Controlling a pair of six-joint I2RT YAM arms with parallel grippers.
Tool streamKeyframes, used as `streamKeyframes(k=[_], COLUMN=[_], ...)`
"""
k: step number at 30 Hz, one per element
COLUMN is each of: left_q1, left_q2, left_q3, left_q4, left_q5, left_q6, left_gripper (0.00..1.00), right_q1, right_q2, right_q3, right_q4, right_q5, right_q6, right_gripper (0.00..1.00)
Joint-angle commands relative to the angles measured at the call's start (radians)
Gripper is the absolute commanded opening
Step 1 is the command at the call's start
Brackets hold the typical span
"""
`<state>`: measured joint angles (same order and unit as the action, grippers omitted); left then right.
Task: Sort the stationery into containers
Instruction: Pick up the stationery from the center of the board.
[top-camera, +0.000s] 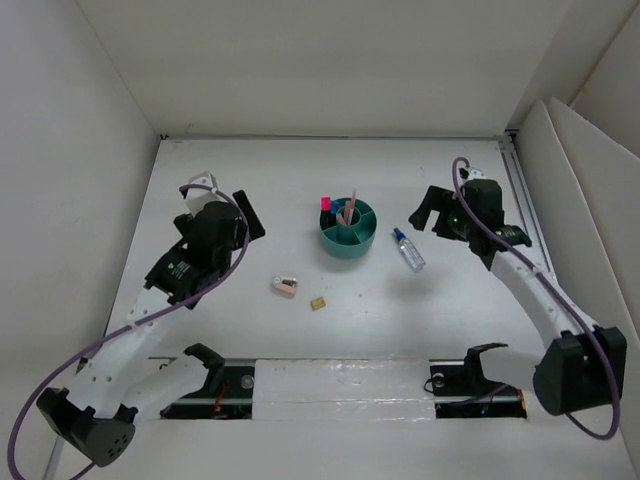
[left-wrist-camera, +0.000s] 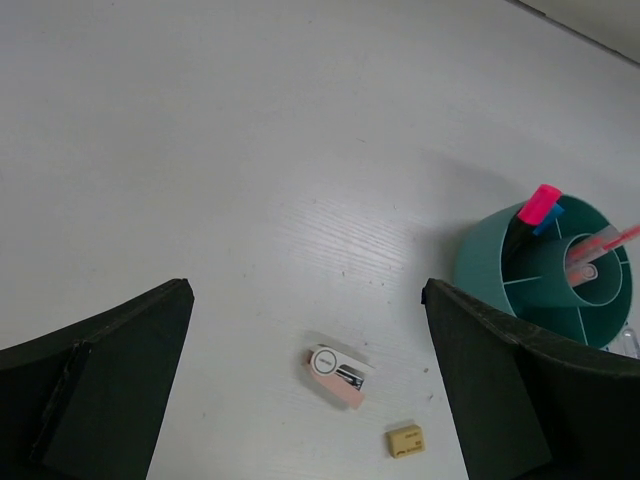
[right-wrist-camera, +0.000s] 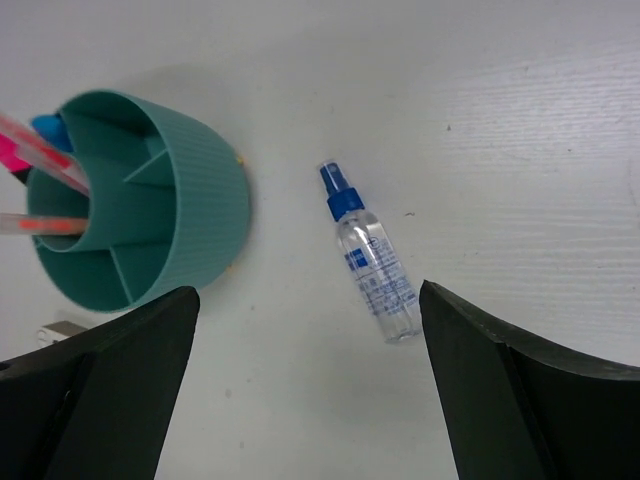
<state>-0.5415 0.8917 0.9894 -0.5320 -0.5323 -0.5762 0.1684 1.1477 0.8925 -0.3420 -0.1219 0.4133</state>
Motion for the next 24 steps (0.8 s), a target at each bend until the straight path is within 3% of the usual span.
streamKeyframes(k=[1,9,17,24], left_q1=[0.000,0.000,0.000,0.000], left_q2=[-0.020,0.003,0.003,0.003], left_q3=[-0.009,-0.009,-0.018,-0.018], left_q4=[0.003,0.012,0.021,0.021], left_q5=[-0.022,0.018,0.045,0.054], left_q6=[0.018,0.029,0.039,0.049], left_gripper=[1.00,1.00,1.00,1.00], right_q1=[-0.007,0.028,0.108,0.143], right_q2=[0.089,0.276,0.509,0.572], right_q3=[-0.001,0.040,0.213,0.253], right_q4=[0.049,0.058,-0.086,-0.124], right_q5=[-0.039,0.033,0.154,0.232], right_q6=[-0.057,-0.099,-0.172,-0.172], right_gripper=[0.97,0.93,0.87,0.84])
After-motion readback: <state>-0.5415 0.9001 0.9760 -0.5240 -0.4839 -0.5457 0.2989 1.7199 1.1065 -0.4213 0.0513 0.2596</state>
